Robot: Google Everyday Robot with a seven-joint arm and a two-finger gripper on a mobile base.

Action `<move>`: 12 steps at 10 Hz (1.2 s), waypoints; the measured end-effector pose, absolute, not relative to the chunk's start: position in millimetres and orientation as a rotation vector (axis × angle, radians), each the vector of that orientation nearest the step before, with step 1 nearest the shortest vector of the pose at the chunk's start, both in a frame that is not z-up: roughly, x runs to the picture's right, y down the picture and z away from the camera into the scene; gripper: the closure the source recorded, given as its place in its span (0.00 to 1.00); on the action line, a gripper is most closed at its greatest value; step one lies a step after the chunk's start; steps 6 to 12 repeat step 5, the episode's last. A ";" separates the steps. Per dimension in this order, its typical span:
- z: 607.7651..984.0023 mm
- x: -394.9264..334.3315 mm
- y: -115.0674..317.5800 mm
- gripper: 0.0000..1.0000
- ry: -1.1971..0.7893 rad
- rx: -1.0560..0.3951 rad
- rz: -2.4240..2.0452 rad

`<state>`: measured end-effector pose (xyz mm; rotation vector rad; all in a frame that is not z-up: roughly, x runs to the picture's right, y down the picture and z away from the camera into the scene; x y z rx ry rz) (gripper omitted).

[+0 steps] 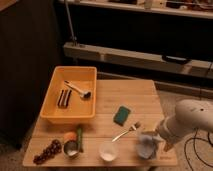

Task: Place towel in plastic cup

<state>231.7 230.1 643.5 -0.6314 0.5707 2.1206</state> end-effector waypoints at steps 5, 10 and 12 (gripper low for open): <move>624.2 245.5 216.6 0.20 0.588 -0.564 2.136; 624.2 245.5 216.6 0.20 0.588 -0.564 2.136; 624.2 245.5 216.6 0.20 0.588 -0.564 2.136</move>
